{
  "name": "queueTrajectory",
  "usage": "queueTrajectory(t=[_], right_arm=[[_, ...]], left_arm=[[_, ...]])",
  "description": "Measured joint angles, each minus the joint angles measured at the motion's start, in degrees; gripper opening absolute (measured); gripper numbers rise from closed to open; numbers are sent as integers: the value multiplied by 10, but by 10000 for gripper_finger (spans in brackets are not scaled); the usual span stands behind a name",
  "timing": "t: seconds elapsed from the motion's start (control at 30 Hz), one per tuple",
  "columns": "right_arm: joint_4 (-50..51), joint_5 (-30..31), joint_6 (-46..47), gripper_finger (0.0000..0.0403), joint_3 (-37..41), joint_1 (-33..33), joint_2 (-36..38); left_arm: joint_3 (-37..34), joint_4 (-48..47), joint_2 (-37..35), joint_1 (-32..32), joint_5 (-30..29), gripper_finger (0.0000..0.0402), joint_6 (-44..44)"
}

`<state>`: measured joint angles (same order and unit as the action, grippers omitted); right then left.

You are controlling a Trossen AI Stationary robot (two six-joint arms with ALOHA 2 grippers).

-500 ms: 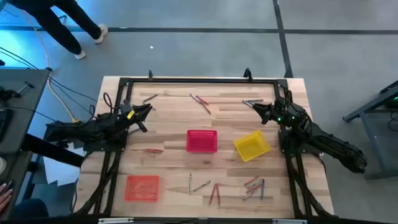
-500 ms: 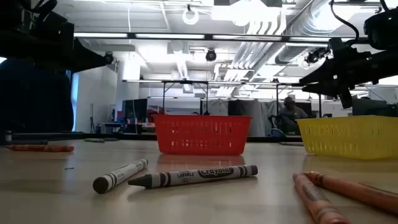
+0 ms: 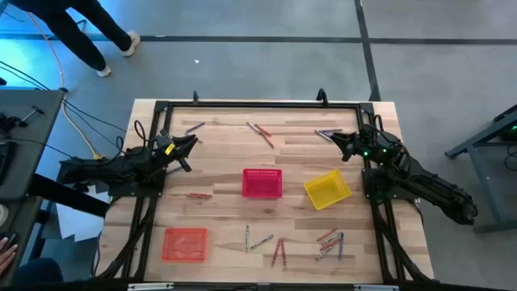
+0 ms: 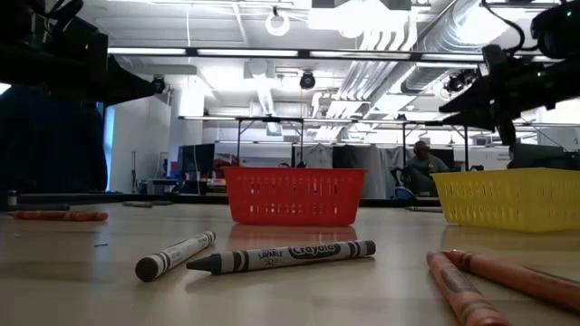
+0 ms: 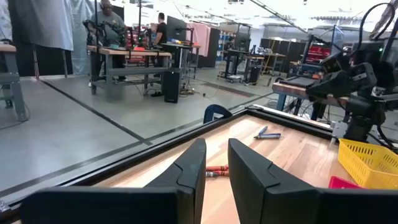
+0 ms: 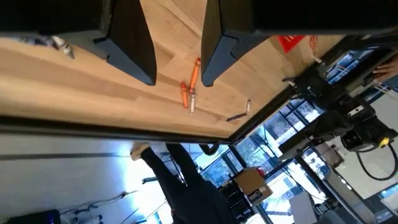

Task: Sort crayons
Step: Put the blue crayon into the yellow bin

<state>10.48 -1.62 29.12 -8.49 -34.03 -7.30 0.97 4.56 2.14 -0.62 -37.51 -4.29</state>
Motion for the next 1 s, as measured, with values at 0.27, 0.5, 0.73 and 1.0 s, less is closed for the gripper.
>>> queueTrajectory(t=[0.27, 0.5, 0.73, 1.0], right_arm=[[93, 47, -66, 122, -104, 0, -53], [143, 61, -112, 122, -190, 0, -170], [257, 84, -152, 122, -300, -1, -328], [433, 158, -175, 122, -420, -1, -486]], left_arm=[[0, 0, 0, 0, -11, 56, -8], [0, 0, 0, 0, -11, 56, -11], [0, 0, 0, 0, -11, 56, -12], [0, 0, 0, 0, -11, 56, -12]])
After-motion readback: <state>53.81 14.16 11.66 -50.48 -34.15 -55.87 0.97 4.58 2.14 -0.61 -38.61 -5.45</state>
